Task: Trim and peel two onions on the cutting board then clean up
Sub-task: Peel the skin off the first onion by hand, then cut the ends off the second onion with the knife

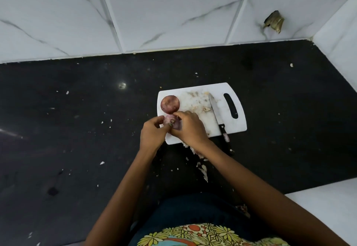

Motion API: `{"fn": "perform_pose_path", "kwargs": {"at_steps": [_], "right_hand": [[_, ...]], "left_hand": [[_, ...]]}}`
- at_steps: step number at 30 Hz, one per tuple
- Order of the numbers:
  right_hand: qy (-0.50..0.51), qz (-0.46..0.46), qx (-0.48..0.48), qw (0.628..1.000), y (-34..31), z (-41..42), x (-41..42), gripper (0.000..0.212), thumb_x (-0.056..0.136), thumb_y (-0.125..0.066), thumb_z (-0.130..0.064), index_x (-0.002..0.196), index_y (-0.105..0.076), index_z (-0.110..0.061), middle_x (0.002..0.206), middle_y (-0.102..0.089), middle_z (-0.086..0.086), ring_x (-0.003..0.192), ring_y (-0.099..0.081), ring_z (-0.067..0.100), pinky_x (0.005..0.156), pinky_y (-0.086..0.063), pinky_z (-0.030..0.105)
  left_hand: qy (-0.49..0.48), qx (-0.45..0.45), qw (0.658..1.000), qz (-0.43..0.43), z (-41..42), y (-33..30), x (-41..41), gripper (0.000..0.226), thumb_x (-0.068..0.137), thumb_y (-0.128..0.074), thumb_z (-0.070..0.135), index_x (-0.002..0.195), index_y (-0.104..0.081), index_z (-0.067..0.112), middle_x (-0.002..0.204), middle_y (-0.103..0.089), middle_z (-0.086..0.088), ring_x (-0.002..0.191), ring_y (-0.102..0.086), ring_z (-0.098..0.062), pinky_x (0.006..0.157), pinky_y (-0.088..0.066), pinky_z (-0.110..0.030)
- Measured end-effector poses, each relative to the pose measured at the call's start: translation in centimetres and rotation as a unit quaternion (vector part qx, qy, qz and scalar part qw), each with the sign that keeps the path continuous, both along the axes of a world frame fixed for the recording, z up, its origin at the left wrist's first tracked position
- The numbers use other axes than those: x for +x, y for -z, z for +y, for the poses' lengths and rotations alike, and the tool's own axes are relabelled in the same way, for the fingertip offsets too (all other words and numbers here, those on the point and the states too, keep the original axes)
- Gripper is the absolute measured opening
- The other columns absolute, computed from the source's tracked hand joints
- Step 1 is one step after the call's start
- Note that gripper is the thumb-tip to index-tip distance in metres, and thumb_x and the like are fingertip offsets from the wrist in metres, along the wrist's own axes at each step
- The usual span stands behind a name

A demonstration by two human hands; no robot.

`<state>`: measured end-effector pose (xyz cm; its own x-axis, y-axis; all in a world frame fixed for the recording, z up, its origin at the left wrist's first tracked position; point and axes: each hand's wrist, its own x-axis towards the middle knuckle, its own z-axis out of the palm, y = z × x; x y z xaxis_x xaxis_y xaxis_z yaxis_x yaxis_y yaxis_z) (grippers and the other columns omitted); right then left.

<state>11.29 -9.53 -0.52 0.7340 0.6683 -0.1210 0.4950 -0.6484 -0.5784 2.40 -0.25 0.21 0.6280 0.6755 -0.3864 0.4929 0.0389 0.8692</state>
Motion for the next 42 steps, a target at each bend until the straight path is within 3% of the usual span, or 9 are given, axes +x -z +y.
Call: {"fn": "perform_pose_path", "kwargs": {"at_steps": [3, 7, 12, 20, 29, 34, 36, 38, 42], "right_hand": [[-0.010, 0.023, -0.005, 1.000, -0.1, -0.1, 0.2, 0.060, 0.075, -0.072, -0.044, 0.126, -0.055, -0.018, 0.116, -0.060, 0.006, 0.112, -0.050, 0.026, 0.088, -0.047, 0.045], [-0.009, 0.060, 0.004, 0.998, -0.6, -0.6, 0.8, 0.056, 0.078, -0.070, -0.042, 0.127, -0.056, -0.017, 0.119, -0.058, 0.007, 0.115, -0.050, 0.025, 0.092, -0.047, 0.044], [0.043, 0.069, 0.063, 0.995, -2.1, -2.1, 2.7, 0.031, 0.088, -0.063, -0.020, 0.118, -0.063, -0.012, 0.115, -0.058, 0.004, 0.106, -0.055, 0.017, 0.093, -0.046, 0.029], [0.159, 0.022, 0.088, 0.983, -1.8, -5.1, 6.5, 0.031, 0.091, -0.046, 0.005, 0.109, -0.068, -0.007, 0.114, -0.061, 0.008, 0.107, -0.059, 0.018, 0.092, -0.042, 0.018], [0.012, -0.037, -0.032, 0.999, -0.1, -3.4, 6.3, 0.055, 0.090, -0.040, 0.011, 0.142, -0.040, -0.006, 0.148, -0.035, 0.012, 0.138, -0.028, 0.028, 0.113, -0.025, 0.032], [-0.117, -0.061, -0.147, 0.980, 0.1, -3.3, 5.1, 0.077, 0.086, -0.061, 0.000, 0.151, -0.020, -0.013, 0.160, -0.009, 0.006, 0.148, -0.003, 0.023, 0.118, -0.010, 0.032], [-0.132, -0.109, -0.111, 0.979, 0.3, -3.8, 4.2, 0.065, 0.082, -0.066, 0.000, 0.142, -0.041, -0.007, 0.152, -0.034, 0.009, 0.143, -0.026, 0.023, 0.113, -0.032, 0.034], [-0.135, -0.183, -0.042, 0.973, 1.2, -4.8, 3.3, 0.042, 0.068, -0.072, 0.005, 0.109, -0.068, -0.003, 0.117, -0.066, 0.013, 0.112, -0.061, 0.026, 0.081, -0.058, 0.036], [-0.137, -0.234, 0.048, 0.961, 1.9, -6.9, 2.0, 0.011, 0.066, -0.060, -0.002, 0.068, -0.070, -0.007, 0.069, -0.067, 0.006, 0.065, -0.063, 0.021, 0.050, -0.052, 0.028]], "left_hand": [[0.006, 0.010, 1.000, 0.001, 0.1, -0.1, 0.3, 0.011, 0.088, -0.066, 0.028, 0.081, -0.069, 0.036, 0.082, -0.071, 0.011, 0.080, -0.066, -0.013, 0.076, -0.055, -0.039], [0.005, 0.003, 1.000, 0.008, 0.4, 0.2, 0.6, 0.018, 0.086, -0.062, 0.036, 0.088, -0.073, 0.022, 0.078, -0.068, 0.004, 0.072, -0.059, -0.019, 0.064, -0.043, -0.032], [0.008, 0.066, 0.996, 0.059, 0.7, 0.4, 1.4, 0.048, 0.090, -0.062, 0.035, 0.134, -0.053, 0.019, 0.132, -0.054, -0.005, 0.113, -0.056, -0.020, 0.084, -0.041, -0.030], [0.081, 0.232, 0.969, 0.043, 1.4, -0.9, 4.6, 0.047, 0.086, -0.068, 0.028, 0.131, -0.056, 0.021, 0.135, -0.050, -0.008, 0.122, -0.047, -0.027, 0.100, -0.043, -0.044], [0.186, 0.309, 0.920, 0.156, 2.4, -0.9, 7.5, 0.059, 0.089, -0.065, 0.022, 0.143, -0.041, 0.020, 0.143, -0.039, -0.010, 0.127, -0.037, -0.030, 0.086, -0.045, -0.040], [0.167, 0.270, 0.942, 0.112, 2.7, -0.5, 7.6, 0.059, 0.085, -0.069, 0.021, 0.139, -0.044, 0.019, 0.139, -0.040, -0.011, 0.122, -0.042, -0.030, 0.090, -0.046, -0.042], [0.145, 0.232, 0.959, 0.068, 2.6, -0.5, 7.8, 0.062, 0.082, -0.072, 0.022, 0.138, -0.045, 0.019, 0.136, -0.042, -0.012, 0.119, -0.046, -0.029, 0.095, -0.047, -0.042], [0.137, 0.202, 0.969, 0.024, 2.3, -0.8, 8.1, 0.064, 0.082, -0.073, 0.022, 0.139, -0.045, 0.017, 0.134, -0.042, -0.012, 0.112, -0.048, -0.022, 0.095, -0.046, -0.033], [0.165, 0.194, 0.967, -0.024, 1.6, -1.3, 8.8, 0.064, 0.082, -0.075, 0.021, 0.139, -0.046, 0.014, 0.133, -0.045, -0.011, 0.103, -0.044, -0.011, 0.088, -0.039, -0.019]]}}
